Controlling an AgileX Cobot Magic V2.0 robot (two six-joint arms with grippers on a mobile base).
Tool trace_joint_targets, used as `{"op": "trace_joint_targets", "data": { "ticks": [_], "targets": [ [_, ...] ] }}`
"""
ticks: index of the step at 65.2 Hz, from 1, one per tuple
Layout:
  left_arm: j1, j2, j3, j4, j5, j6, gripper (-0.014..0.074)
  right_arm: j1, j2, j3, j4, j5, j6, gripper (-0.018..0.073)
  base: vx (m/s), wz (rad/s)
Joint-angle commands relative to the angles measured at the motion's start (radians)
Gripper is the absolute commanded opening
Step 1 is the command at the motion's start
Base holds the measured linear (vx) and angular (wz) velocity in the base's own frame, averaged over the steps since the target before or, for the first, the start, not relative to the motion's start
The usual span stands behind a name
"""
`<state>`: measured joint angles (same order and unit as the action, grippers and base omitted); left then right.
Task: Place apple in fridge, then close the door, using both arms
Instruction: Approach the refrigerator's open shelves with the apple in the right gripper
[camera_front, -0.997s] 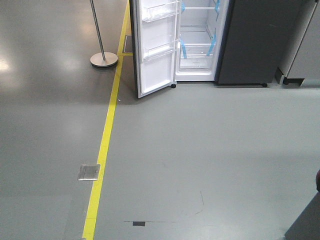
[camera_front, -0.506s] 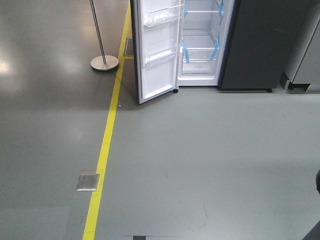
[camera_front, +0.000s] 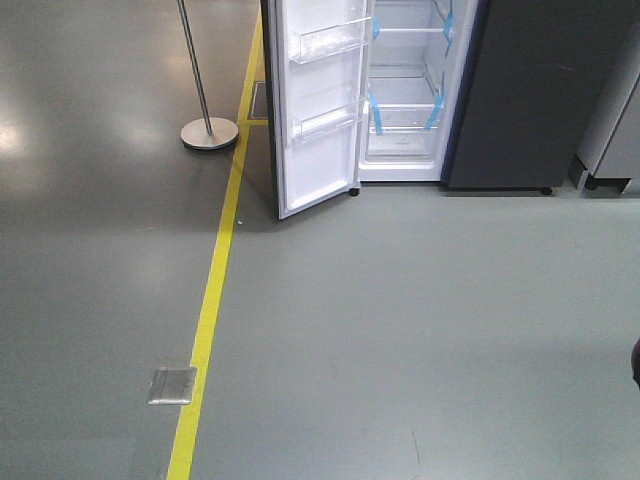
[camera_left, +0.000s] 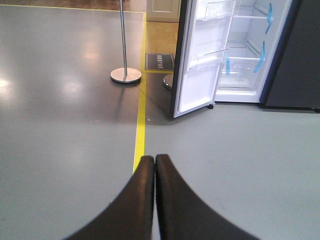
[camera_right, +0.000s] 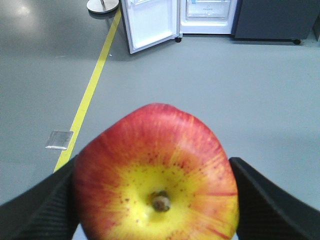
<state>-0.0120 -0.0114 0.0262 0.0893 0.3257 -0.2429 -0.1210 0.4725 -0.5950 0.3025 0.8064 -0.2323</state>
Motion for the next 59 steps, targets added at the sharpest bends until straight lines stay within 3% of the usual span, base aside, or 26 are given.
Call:
{"op": "trace_joint_targets", "data": {
  "ticks": [1,59],
  "targets": [
    [-0.001,-0.014,0.020,-0.003,-0.073,-0.006,-0.0005,-0.003,0.005,-0.029,0.017,-0.067,-0.002,0.0085,0.15,-0.01],
    [-0.001,-0.014,0.020,-0.003,-0.073,-0.006,-0.0005,-0.003,0.005,-0.029,0.017,-0.067,-0.002,0.0085,0.14,-0.05]
  ]
}}
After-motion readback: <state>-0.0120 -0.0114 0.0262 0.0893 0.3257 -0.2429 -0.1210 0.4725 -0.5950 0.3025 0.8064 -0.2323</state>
